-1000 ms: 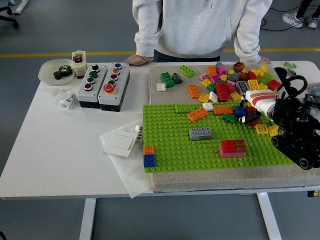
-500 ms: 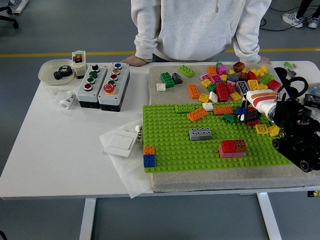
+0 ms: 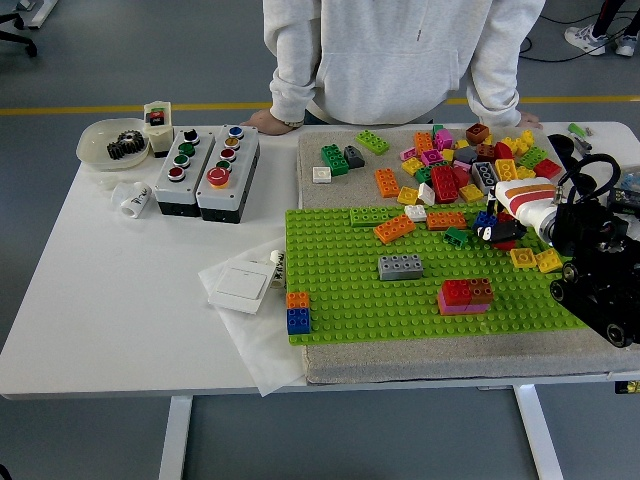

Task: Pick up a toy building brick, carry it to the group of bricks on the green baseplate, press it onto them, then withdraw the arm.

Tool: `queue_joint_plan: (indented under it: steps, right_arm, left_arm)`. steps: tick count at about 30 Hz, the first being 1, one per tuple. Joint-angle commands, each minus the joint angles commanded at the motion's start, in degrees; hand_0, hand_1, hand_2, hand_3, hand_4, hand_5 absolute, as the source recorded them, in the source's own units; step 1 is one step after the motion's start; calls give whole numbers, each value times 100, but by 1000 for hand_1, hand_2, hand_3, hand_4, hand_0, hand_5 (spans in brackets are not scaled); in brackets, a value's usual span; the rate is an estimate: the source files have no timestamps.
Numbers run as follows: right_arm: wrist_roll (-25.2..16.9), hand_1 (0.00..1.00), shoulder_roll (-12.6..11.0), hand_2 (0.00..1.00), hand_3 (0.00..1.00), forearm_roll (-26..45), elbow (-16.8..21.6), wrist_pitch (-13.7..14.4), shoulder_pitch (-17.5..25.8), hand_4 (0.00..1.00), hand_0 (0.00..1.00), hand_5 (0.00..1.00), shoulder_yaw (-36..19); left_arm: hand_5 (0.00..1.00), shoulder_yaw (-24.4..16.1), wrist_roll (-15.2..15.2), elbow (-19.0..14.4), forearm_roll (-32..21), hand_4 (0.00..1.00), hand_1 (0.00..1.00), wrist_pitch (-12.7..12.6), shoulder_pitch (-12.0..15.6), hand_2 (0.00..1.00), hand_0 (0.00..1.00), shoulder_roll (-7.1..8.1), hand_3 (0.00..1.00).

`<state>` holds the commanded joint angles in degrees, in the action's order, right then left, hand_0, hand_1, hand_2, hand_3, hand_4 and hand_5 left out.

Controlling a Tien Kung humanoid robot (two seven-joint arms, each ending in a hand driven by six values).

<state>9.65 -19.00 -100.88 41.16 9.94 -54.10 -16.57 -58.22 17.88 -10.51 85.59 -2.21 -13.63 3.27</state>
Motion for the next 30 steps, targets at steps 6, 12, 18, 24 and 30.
queue_joint_plan:
  steps: [6,12,18,24,30]
  right_arm:
    - [70,579,-371,589,486,-217,680,130,89,658,626,498,-175]
    - [139,586,-903,590,484,-707,1787,130,219,661,631,491,-337]
    - [119,601,-1406,595,491,-1156,2896,1,289,666,637,485,-264]
    - [-58,609,-2002,599,491,-1654,4133,-296,279,670,642,476,31]
    - [-212,611,-2435,598,491,-1796,4945,-506,182,674,643,465,239]
  left_arm:
    - [615,-18,-7,8,25,622,761,-3,32,795,766,7,593]
    - [615,-33,-14,17,49,622,759,-10,56,792,768,11,593]
    - [615,-49,-27,20,45,622,758,-18,80,791,766,20,593]
    - [615,-113,-11,20,131,622,758,-10,97,789,766,18,593]
    - [615,-120,-8,20,129,621,758,-5,120,790,767,18,593]
